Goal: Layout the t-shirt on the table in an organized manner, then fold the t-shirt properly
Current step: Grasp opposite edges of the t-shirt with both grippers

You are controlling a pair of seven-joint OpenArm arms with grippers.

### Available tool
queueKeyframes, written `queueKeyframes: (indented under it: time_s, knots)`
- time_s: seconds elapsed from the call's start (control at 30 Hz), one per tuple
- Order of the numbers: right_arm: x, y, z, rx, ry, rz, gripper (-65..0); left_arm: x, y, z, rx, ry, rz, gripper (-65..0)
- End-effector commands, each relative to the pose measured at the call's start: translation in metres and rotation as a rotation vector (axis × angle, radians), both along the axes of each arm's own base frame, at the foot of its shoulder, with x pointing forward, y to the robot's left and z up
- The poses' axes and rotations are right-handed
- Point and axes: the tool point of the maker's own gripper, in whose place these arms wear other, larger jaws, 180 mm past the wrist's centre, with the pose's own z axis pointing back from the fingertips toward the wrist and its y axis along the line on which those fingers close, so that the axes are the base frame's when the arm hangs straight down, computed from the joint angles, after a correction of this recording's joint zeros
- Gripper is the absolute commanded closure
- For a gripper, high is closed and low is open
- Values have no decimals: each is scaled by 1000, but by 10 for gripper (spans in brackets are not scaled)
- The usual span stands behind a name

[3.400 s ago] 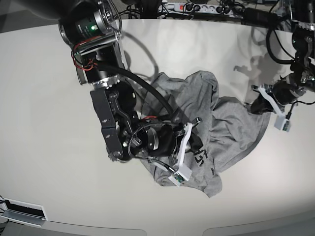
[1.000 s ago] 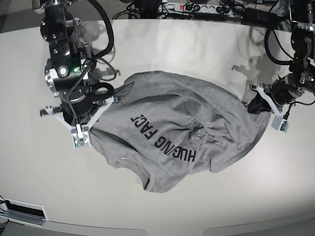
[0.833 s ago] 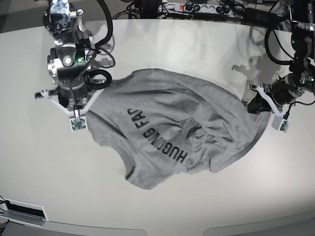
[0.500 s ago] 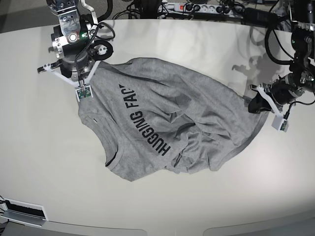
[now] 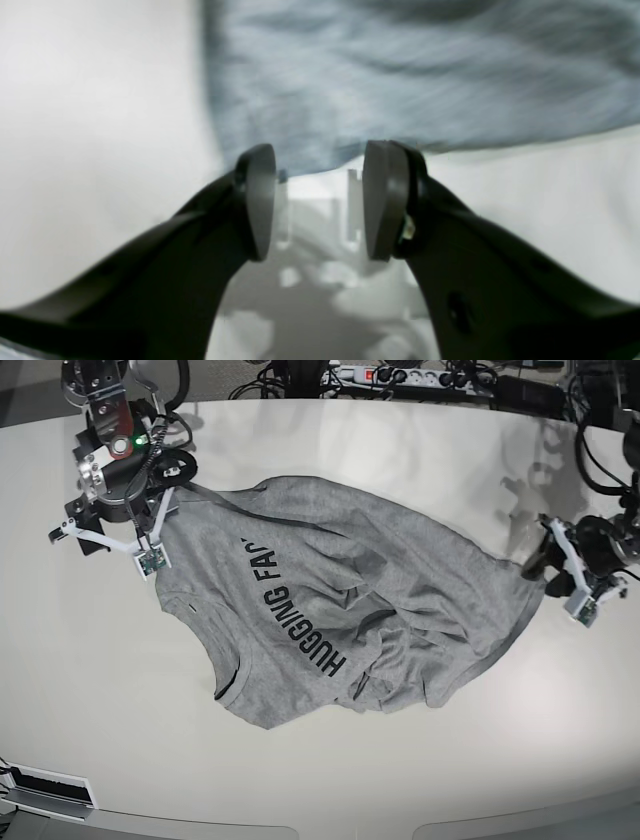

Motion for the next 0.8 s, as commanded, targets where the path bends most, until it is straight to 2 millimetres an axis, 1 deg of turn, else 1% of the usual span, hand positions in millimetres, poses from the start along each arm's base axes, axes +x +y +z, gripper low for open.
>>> queueKeyframes:
  time_s: [0.0,0.03,0.1,0.2,0.27,0.33,0.43,0.5,0.6,0.77]
  knots:
    - [6,-3,9,-6,-29,21,-355,13,6,20,12,-66,-21,-297]
    - [5,-2,7,4,-16,36,-355,13,9,22,36,-74,-38,-297]
    - [4,1,4,22,6,62,-356,11,10,19,97,-70,-100,-297]
    - [1,8,1,54,28,87,-355,3,3,7,212,-65,-261,-297]
    - [-1,13,-1,79,42,100,-356,-6,-1,-5,291,-51,-381,-297]
    - [-4,17,-4,97,65,113,-355,-6,3,-12,388,-68,-436,-297]
    - [-11,24,-9,136,109,134,-355,0,8,-25,481,-70,-473,-297]
    - [-14,30,-11,163,128,153,-356,10,12,-33,523,-72,-474,-297]
    - [-14,31,-12,167,131,160,-356,26,21,-40,587,-87,-496,-297]
    - [-14,32,-12,164,133,166,-356,40,28,-50,591,-66,-540,-297]
